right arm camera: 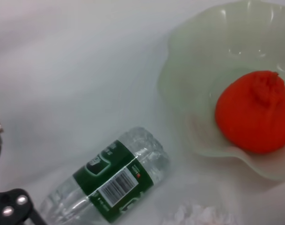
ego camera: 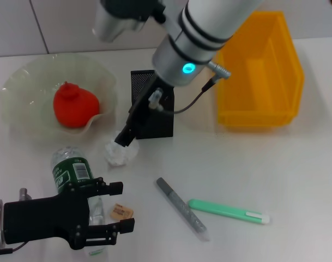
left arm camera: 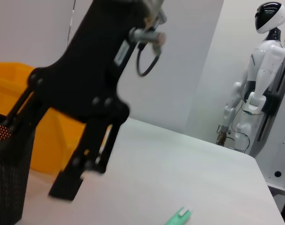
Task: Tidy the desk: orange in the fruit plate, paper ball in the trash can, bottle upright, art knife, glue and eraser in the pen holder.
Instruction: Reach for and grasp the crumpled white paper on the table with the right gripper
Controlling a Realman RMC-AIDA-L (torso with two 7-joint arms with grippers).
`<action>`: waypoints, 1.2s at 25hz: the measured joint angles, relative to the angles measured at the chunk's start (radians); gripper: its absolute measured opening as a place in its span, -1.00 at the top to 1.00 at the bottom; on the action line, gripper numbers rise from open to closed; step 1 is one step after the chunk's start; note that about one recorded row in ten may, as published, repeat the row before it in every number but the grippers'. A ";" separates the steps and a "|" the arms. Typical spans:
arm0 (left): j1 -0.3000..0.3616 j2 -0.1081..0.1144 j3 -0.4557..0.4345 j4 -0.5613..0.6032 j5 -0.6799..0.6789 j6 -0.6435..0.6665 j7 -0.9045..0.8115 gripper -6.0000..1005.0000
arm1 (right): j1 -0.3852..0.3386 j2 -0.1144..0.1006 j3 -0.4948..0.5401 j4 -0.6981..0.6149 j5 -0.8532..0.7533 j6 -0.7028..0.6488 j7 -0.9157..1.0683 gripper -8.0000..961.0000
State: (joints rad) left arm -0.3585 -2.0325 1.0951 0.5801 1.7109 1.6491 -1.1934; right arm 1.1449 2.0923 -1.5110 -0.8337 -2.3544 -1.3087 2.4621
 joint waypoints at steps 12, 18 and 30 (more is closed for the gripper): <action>-0.001 0.001 0.002 0.001 0.001 -0.006 0.001 -0.60 | 0.001 0.000 -0.176 0.089 0.101 0.193 0.010 -0.64; -0.003 0.002 0.006 0.001 0.001 -0.006 0.002 -0.60 | 0.008 0.000 -0.228 0.125 0.135 0.234 0.011 -0.64; -0.008 0.000 0.006 -0.002 0.002 -0.012 0.011 -0.60 | 0.015 0.000 -0.337 0.182 0.221 0.334 0.004 -0.61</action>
State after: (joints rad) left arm -0.3665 -2.0329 1.1015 0.5785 1.7126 1.6367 -1.1828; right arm 1.1602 2.0922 -1.8475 -0.6519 -2.1338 -0.9743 2.4664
